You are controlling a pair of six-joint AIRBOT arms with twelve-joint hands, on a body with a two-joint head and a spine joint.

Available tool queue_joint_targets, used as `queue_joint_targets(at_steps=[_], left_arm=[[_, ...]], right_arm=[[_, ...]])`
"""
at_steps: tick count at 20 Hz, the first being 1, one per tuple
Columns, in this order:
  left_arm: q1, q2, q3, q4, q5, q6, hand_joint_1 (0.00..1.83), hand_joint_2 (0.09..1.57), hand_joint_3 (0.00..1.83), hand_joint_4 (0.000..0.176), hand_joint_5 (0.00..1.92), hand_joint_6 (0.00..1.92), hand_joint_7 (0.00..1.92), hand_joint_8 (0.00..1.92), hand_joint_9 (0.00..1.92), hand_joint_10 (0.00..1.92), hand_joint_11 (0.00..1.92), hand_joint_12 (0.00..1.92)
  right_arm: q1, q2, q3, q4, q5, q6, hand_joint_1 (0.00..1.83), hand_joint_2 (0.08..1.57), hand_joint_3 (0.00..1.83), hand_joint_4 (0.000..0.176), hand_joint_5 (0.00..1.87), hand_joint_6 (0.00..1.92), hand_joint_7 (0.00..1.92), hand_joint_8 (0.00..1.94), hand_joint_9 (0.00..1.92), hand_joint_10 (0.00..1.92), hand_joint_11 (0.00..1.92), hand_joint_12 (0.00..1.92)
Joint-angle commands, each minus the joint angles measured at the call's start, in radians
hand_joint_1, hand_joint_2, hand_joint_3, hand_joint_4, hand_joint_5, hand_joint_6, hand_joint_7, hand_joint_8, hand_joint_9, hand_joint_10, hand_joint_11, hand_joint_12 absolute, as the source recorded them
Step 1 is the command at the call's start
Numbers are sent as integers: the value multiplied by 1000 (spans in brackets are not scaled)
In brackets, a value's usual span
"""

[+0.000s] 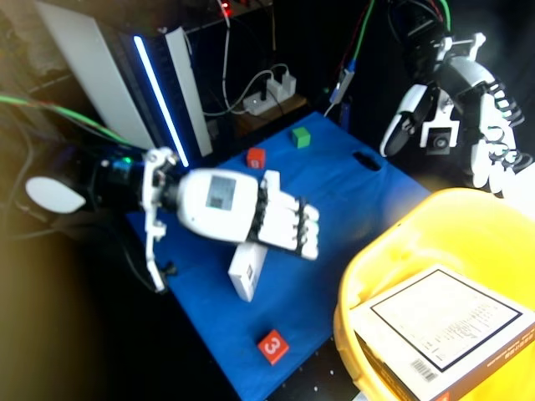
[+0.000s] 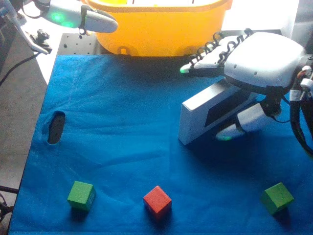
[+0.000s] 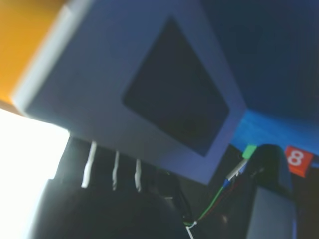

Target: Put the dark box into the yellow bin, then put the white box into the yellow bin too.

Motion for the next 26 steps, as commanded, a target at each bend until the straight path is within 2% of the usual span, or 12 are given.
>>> queue_joint_targets(at_steps=[1, 2, 3, 4, 5, 8, 10, 14, 16, 19, 22, 26], left_arm=[[-2, -1, -2, -58, -100, -5, 1194, 783, 3, 0, 416, 3, 508, 4, 439, 5, 383, 18], [-1, -1, -2, -58, -100, -5, 1194, 783, 3, 0, 416, 3, 508, 4, 439, 5, 383, 18], [2, -2, -2, -60, -100, -5, 1171, 788, 5, 0, 416, 3, 503, 2, 441, 5, 392, 21], [5, -2, -2, -63, -100, -5, 1152, 797, 8, 0, 403, 0, 486, 0, 428, 0, 391, 20], [7, -3, -1, -64, -100, -5, 1169, 795, 5, 0, 414, 5, 490, 3, 433, 3, 403, 25], [12, -4, -2, -65, -100, -5, 1142, 786, 1, 0, 427, 8, 503, 6, 450, 8, 424, 32], [21, -4, -2, -73, -101, -5, 1135, 778, 0, 0, 432, 7, 521, 11, 463, 11, 425, 31], [40, -1, -3, -83, -101, -5, 1114, 780, 0, 0, 437, 10, 506, 3, 457, 6, 422, 29], [59, 9, -10, -93, -95, -5, 1149, 804, 8, 0, 438, 7, 485, 0, 441, 3, 386, 14], [95, 19, -13, -125, -84, -5, 1146, 812, 8, 0, 408, 0, 386, 0, 398, 0, 402, 21], [139, 24, -18, -156, -84, -5, 1164, 808, 3, 0, 444, 16, 386, 7, 398, 6, 404, 21], [186, 22, -23, -192, -90, -5, 1167, 835, 11, 0, 449, 10, 426, 18, 417, 11, 374, 9]], right_arm=[[5, -6, 10, 12, 118, 4, 1178, 905, 0, 0, 696, 8, 765, 6, 717, 17, 499, 357], [5, -7, 11, 12, 118, 4, 1178, 905, 0, 0, 696, 8, 765, 6, 717, 17, 499, 357], [5, -11, 17, 13, 118, 4, 1247, 1032, 4, 0, 965, 761, 1153, 436, 1036, 38, 626, 876], [5, -15, 22, 15, 118, 4, 1359, 1075, 2, 0, 935, 876, 1121, 693, 985, 917, 695, 1134], [5, -18, 24, 16, 118, 4, 1379, 1095, 1, 0, 914, 896, 1078, 811, 956, 1161, 723, 1235], [5, -18, 26, 21, 119, 4, 1379, 1113, 0, 0, 910, 935, 1037, 871, 906, 1298, 625, 1407], [5, -18, 26, 28, 119, 4, 1382, 1085, 0, 0, 954, 880, 1118, 716, 998, 1209, 735, 1361], [13, -12, 15, 52, 120, 4, 1386, 1099, 0, 0, 903, 959, 1054, 873, 971, 1178, 839, 1233], [40, 10, -3, 68, 130, 4, 1287, 1087, 1, 0, 1018, 697, 1090, 1050, 1047, 1118, 897, 1508], [74, 20, -15, 83, 170, 4, 1378, 1118, 2, 0, 859, 921, 1003, 1014, 945, 1245, 892, 1323], [106, 10, -11, 83, 184, 4, 1273, 1089, 0, 0, 975, 831, 1118, 951, 1043, 937, 852, 1387], [151, -4, 0, 81, 197, 4, 1260, 1086, 1, 0, 985, 861, 1110, 923, 1007, 820, 740, 1405]])
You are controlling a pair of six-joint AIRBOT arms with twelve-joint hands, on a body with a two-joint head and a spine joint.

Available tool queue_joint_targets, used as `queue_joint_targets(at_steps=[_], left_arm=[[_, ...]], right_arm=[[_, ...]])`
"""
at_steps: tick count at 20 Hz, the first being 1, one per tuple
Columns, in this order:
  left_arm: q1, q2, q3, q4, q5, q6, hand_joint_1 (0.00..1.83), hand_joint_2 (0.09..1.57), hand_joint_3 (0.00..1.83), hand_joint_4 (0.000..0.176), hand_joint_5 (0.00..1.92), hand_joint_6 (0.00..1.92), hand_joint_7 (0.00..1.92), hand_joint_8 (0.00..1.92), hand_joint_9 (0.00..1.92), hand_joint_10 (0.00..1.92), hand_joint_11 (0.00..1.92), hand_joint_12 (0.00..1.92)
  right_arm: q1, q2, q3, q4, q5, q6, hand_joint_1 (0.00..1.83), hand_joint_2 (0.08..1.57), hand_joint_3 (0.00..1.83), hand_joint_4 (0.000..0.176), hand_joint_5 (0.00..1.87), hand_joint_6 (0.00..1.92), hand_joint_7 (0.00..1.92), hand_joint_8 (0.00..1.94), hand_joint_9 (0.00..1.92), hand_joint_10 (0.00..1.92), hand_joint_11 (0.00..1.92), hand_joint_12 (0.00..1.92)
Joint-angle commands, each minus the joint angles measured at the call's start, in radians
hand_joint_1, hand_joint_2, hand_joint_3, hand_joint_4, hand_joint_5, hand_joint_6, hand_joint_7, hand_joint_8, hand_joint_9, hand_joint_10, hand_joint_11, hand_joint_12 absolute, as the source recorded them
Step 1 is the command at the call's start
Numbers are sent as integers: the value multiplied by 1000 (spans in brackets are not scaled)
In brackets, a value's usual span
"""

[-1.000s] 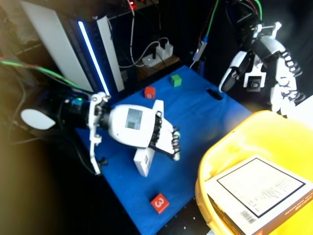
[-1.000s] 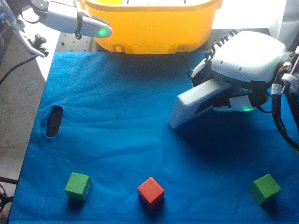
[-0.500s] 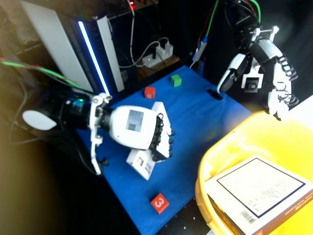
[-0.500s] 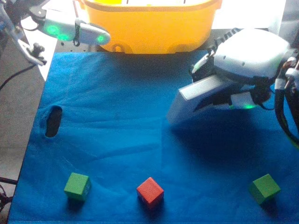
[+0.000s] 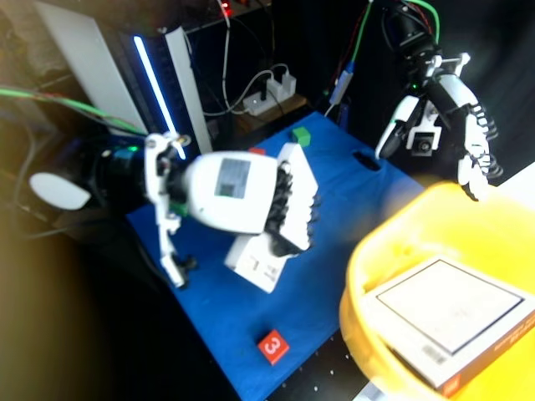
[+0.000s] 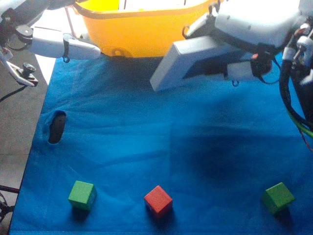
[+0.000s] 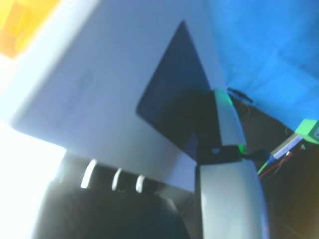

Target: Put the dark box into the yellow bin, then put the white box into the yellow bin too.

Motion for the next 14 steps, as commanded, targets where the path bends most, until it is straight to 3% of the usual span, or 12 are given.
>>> queue_joint_targets(at_steps=[1, 2, 4, 5, 6, 7, 8, 9, 10, 12, 13, 14], left_arm=[[4, -4, -4, -31, -51, -6, 1183, 852, 16, 0, 428, 1, 420, 12, 415, 8, 368, 6], [4, -4, -5, -32, -52, -6, 1176, 860, 17, 0, 403, 0, 411, 7, 409, 5, 359, 2], [-3, -6, 0, -38, -52, -4, 1205, 856, 10, 0, 399, 0, 329, 0, 411, 5, 361, 6], [-21, -11, 10, -38, -51, -3, 1205, 856, 10, 0, 399, 0, 329, 0, 411, 5, 361, 6], [-40, -18, 20, -38, -50, -3, 1161, 819, 0, 3, 412, 5, 381, 24, 400, 0, 359, 5], [-65, -22, 30, -37, -52, -2, 1161, 819, 0, 3, 412, 5, 381, 24, 400, 0, 359, 5], [-88, -24, 37, -36, -56, -1, 1177, 812, 0, 0, 411, 3, 381, 17, 398, 4, 393, 20], [-112, -25, 41, -36, -61, 1, 1150, 816, 0, 0, 411, 1, 448, 12, 409, 3, 381, 13], [-138, -25, 42, -37, -69, 2, 1145, 812, 0, 0, 418, 3, 495, 22, 427, 8, 380, 12], [-164, -25, 41, -38, -75, 2, 1085, 815, 0, 0, 413, 0, 497, 14, 416, 1, 375, 9], [-172, -24, 40, -39, -76, 1, 1077, 814, 0, 0, 414, 1, 489, 9, 417, 2, 380, 11], [-182, -21, 38, -42, -78, 1, 1061, 804, 0, 0, 403, 0, 472, 1, 421, 3, 389, 15]], right_arm=[[23, 1, 4, 11, 140, 0, 1267, 1120, 2, 0, 989, 697, 995, 1228, 1017, 1294, 826, 1732], [31, 3, 2, 9, 141, 0, 1272, 1117, 0, 0, 990, 674, 1013, 1220, 1069, 1341, 922, 1732], [37, 6, -1, 8, 147, 0, 1293, 1066, 0, 0, 1018, 721, 1181, 874, 1168, 928, 1013, 1350], [38, 6, -1, 7, 147, 0, 1293, 1066, 0, 0, 1018, 721, 1181, 874, 1168, 928, 1013, 1350], [38, 6, -1, 7, 147, 0, 1280, 1097, 2, 0, 1031, 599, 1059, 1140, 1129, 1260, 987, 1657], [38, 6, -1, 7, 147, 0, 1280, 1097, 2, 0, 1031, 599, 1059, 1140, 1129, 1260, 987, 1657], [38, 5, -1, 7, 148, 0, 1210, 1073, 0, 0, 1075, 753, 1106, 1120, 1064, 1462, 945, 1778], [38, 4, -1, 6, 148, 0, 1276, 1062, 1, 0, 1067, 652, 1155, 959, 1112, 1141, 961, 1562], [38, 3, -1, 5, 148, 0, 1284, 1075, 2, 0, 1074, 573, 1105, 1053, 1111, 1192, 972, 1607], [38, 2, -1, 4, 148, 0, 1286, 1078, 1, 0, 1060, 578, 1109, 1046, 1127, 1186, 980, 1640], [38, 1, -1, 4, 148, 0, 1212, 1063, 0, 0, 1097, 720, 1118, 1124, 1094, 1464, 1008, 1823], [38, -2, -2, 4, 148, 0, 1263, 1095, 2, 0, 1077, 574, 1027, 1217, 1029, 1431, 936, 1782]])
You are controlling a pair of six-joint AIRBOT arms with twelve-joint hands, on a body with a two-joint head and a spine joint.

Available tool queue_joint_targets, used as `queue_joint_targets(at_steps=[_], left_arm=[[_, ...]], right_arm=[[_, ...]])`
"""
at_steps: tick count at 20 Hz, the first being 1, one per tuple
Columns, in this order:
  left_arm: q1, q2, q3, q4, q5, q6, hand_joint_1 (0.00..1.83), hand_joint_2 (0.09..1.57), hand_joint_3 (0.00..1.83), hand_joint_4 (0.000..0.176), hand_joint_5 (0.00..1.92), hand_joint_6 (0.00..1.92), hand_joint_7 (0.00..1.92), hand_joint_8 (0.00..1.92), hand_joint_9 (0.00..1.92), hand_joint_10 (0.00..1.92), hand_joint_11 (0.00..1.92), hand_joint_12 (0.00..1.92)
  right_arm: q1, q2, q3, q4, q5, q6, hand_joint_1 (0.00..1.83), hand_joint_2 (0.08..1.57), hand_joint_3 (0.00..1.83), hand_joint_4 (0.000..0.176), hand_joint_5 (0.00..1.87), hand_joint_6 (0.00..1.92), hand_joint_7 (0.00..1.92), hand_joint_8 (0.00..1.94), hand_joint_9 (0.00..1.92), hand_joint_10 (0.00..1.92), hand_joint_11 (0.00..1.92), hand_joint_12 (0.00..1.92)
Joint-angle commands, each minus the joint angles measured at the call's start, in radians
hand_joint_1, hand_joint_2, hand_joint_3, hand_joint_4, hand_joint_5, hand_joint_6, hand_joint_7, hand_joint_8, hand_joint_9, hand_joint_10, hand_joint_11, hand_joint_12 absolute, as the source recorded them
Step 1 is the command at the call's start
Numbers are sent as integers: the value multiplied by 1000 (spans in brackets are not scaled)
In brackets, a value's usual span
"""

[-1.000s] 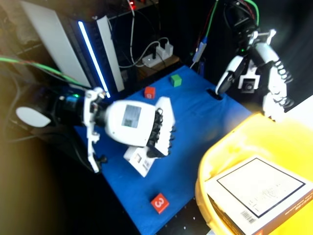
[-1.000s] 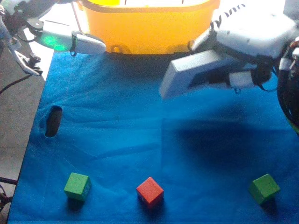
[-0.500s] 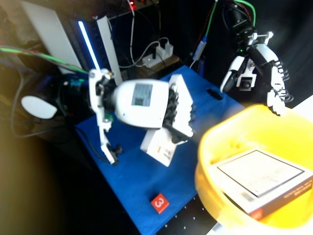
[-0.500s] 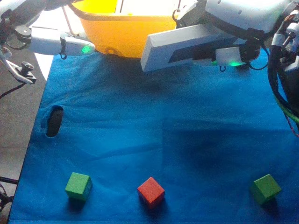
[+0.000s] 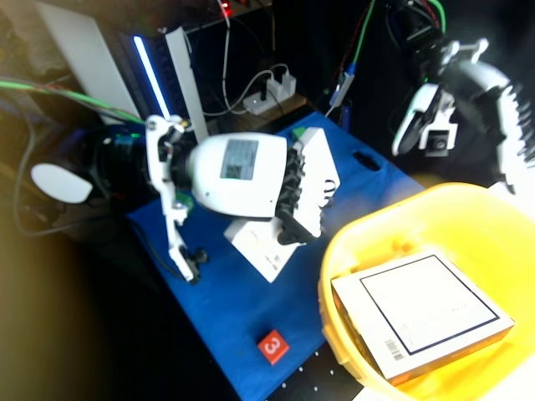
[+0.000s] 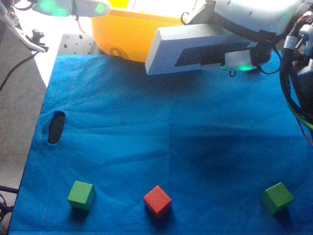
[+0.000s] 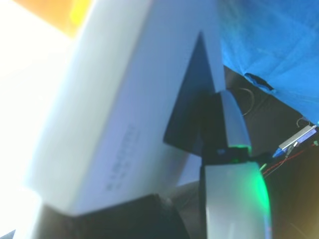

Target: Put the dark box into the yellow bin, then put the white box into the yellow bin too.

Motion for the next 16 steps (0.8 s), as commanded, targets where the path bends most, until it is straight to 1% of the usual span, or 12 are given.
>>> queue_joint_targets(at_steps=[1, 2, 3, 5, 6, 7, 9, 10, 11, 12, 14, 16], left_arm=[[-19, 9, 0, -59, -109, -5, 1051, 801, 0, 0, 394, 0, 449, 0, 405, 0, 378, 9], [-23, 13, -1, -67, -114, -5, 1038, 811, 0, 0, 397, 2, 444, 0, 407, 2, 368, 5], [-25, 22, -7, -78, -123, -5, 1027, 841, 13, 0, 388, 0, 416, 0, 391, 0, 347, 0], [-28, 41, -16, -84, -127, -2, 1022, 921, 14, 0, 379, 0, 375, 0, 334, 0, 300, 0], [-28, 56, -24, -93, -125, 9, 1040, 934, 12, 0, 375, 0, 370, 0, 314, 0, 278, 0], [-26, 67, -31, -99, -123, 20, 1029, 933, 9, 0, 353, 0, 353, 0, 302, 0, 273, 0], [-16, 94, -51, -107, -115, 34, 1078, 869, 0, 20, 396, 16, 372, 8, 311, 3, 269, 0], [-10, 101, -56, -107, -114, 38, 1082, 844, 0, 31, 415, 8, 380, 3, 314, 2, 269, 1], [11, 114, -68, -122, -114, 60, 1080, 848, 0, 19, 422, 7, 386, 4, 318, 3, 285, 8], [29, 117, -71, -131, -122, 66, 1076, 847, 0, 5, 440, 12, 388, 4, 326, 5, 305, 17], [55, 118, -74, -136, -123, 71, 1098, 851, 0, 0, 416, 0, 376, 0, 330, 6, 282, 7], [87, 117, -82, -145, -123, 91, 1119, 819, 0, 0, 410, 0, 345, 0, 327, 3, 280, 6]], right_arm=[[17, -5, -1, 7, 123, 1, 1278, 1087, 0, 0, 1070, 563, 1065, 1128, 1065, 1262, 936, 1653], [17, -8, -1, 7, 123, 1, 1279, 1095, 0, 0, 1061, 561, 1046, 1161, 1057, 1264, 923, 1664], [18, -10, -4, 8, 123, 1, 1287, 1074, 0, 0, 1075, 583, 1109, 1026, 1047, 1078, 869, 1544], [21, -10, -12, 13, 123, 1, 1293, 1054, 0, 0, 1102, 569, 1162, 919, 1091, 974, 883, 1540], [25, -10, -18, 15, 128, 1, 1289, 1067, 1, 0, 1094, 545, 1120, 1015, 1089, 1074, 914, 1603], [25, -10, -21, 18, 149, 1, 1291, 1060, 0, 0, 1091, 577, 1147, 952, 1081, 1013, 900, 1561], [25, -6, -29, 30, 182, 1, 1289, 1043, 0, 0, 1104, 611, 1198, 824, 1111, 838, 915, 1449], [27, -6, -30, 33, 186, 1, 1288, 1040, 0, 0, 1096, 640, 1215, 779, 1117, 816, 915, 1441], [36, -6, -30, 34, 186, 1, 1290, 1054, 1, 0, 1143, 484, 1135, 983, 1095, 1094, 910, 1662], [41, -5, -29, 34, 187, 1, 1290, 1041, 0, 0, 1191, 429, 1150, 937, 1064, 1123, 883, 1692], [54, -2, -29, 34, 187, 1, 1283, 1036, 0, 0, 1163, 508, 1190, 832, 1116, 942, 919, 1585], [79, 3, -30, 34, 187, 1, 1267, 1055, 1, 0, 1095, 660, 1150, 867, 1114, 839, 912, 1513]])
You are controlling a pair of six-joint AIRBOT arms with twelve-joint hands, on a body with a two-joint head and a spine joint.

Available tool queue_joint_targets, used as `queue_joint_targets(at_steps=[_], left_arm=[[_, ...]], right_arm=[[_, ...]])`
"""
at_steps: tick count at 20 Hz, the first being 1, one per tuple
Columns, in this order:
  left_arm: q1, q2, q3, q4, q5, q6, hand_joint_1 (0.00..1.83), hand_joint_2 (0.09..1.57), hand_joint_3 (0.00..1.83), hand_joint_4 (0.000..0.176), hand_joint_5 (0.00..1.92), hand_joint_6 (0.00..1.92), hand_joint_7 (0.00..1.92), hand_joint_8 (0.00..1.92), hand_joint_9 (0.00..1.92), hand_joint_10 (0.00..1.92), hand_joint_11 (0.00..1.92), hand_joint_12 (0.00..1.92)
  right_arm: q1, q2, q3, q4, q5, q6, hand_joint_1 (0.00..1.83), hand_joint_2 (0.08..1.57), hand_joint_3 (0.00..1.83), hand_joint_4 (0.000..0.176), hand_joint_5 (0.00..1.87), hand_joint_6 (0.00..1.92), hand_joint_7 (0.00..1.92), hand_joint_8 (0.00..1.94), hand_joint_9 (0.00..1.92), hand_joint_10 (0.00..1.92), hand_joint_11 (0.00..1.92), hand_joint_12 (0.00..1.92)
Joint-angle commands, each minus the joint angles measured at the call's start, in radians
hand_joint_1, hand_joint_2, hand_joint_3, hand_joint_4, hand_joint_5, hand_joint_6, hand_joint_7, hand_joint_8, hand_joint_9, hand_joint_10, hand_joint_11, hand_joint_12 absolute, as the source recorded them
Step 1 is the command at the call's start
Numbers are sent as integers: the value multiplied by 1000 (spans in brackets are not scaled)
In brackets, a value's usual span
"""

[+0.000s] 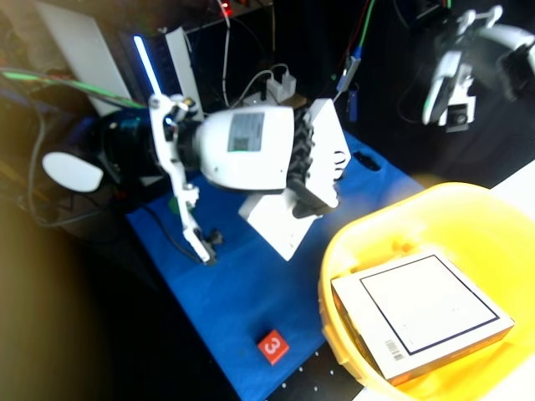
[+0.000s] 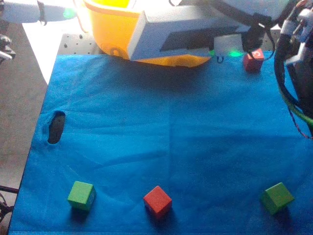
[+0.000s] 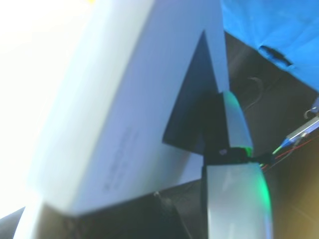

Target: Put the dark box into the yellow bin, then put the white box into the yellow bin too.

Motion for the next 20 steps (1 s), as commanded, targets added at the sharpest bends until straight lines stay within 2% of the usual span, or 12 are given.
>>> queue_joint_targets(at_steps=[1, 3, 5, 6, 7, 8, 9, 10, 12, 13, 17, 20], left_arm=[[1, 3, -2, -51, -111, -1, 1110, 807, 0, 0, 388, 0, 343, 0, 321, 1, 272, 2], [30, 2, -6, -54, -111, 3, 1101, 775, 0, 0, 375, 0, 356, 5, 331, 4, 291, 11], [49, 2, -9, -63, -109, 11, 1120, 772, 0, 0, 365, 0, 366, 6, 355, 11, 298, 13], [56, 1, -10, -64, -109, 11, 1113, 761, 0, 0, 355, 0, 367, 6, 366, 14, 299, 13], [68, 0, -14, -65, -110, 11, 1113, 764, 0, 0, 348, 0, 378, 9, 362, 11, 291, 9], [77, 0, -18, -67, -113, 11, 1102, 761, 0, 10, 335, 0, 374, 6, 350, 5, 290, 9], [110, -3, -31, -83, -138, 14, 1063, 758, 0, 25, 331, 0, 353, 1, 342, 0, 300, 13], [116, -4, -34, -86, -142, 14, 1063, 758, 0, 25, 331, 0, 353, 1, 342, 0, 300, 13], [148, -1, -56, -97, -178, 14, 1004, 754, 0, 12, 329, 0, 363, 5, 377, 13, 352, 33], [158, 1, -68, -97, -193, 14, 995, 753, 0, 0, 317, 0, 363, 5, 380, 13, 355, 34], [192, 23, -129, -104, -267, 17, 1042, 767, 0, 0, 315, 4, 323, 0, 360, 1, 345, 28], [216, 63, -205, -126, -347, 56, 1036, 738, 0, 2, 294, 3, 239, 0, 312, 0, 291, 5]], right_arm=[[27, 5, -2, 14, 135, 1, 1262, 1064, 0, 0, 1061, 733, 1142, 867, 1136, 765, 942, 1446], [50, 8, -2, 14, 135, 0, 1266, 1060, 0, 0, 1126, 602, 1106, 955, 1104, 874, 936, 1534], [68, 10, -2, 14, 135, 0, 1265, 1065, 0, 0, 1137, 578, 1077, 1007, 1124, 816, 993, 1390], [73, 11, -2, 14, 135, 0, 1276, 1077, 2, 0, 1164, 446, 1025, 1153, 1042, 1114, 943, 1603], [81, 13, -1, 14, 135, -4, 1281, 1068, 0, 0, 1202, 387, 1037, 1129, 993, 1159, 884, 1638], [90, 13, 2, 14, 135, -16, 1275, 1087, 1, 0, 1223, 300, 968, 1259, 903, 1413, 825, 1822], [107, 13, 12, 13, 134, -36, 1285, 1062, 0, 0, 1221, 326, 1062, 1103, 1080, 1146, 999, 1569], [111, 13, 13, 13, 134, -41, 1285, 1062, 0, 0, 1221, 326, 1062, 1103, 1080, 1146, 999, 1569], [130, 13, 27, 12, 133, -77, 1291, 1050, 3, 0, 1108, 533, 1175, 902, 1283, 875, 1126, 1414], [136, 13, 36, 10, 131, -79, 1293, 1046, 0, 0, 1107, 556, 1196, 853, 1274, 795, 1091, 1412], [158, 19, 67, 3, 123, -80, 1269, 1045, 0, 0, 1057, 773, 1234, 663, 1298, 465, 1070, 1186], [185, 21, 87, -2, 107, -83, 1266, 1042, 2, 0, 1070, 759, 1232, 659, 1359, 250, 1102, 1062]])
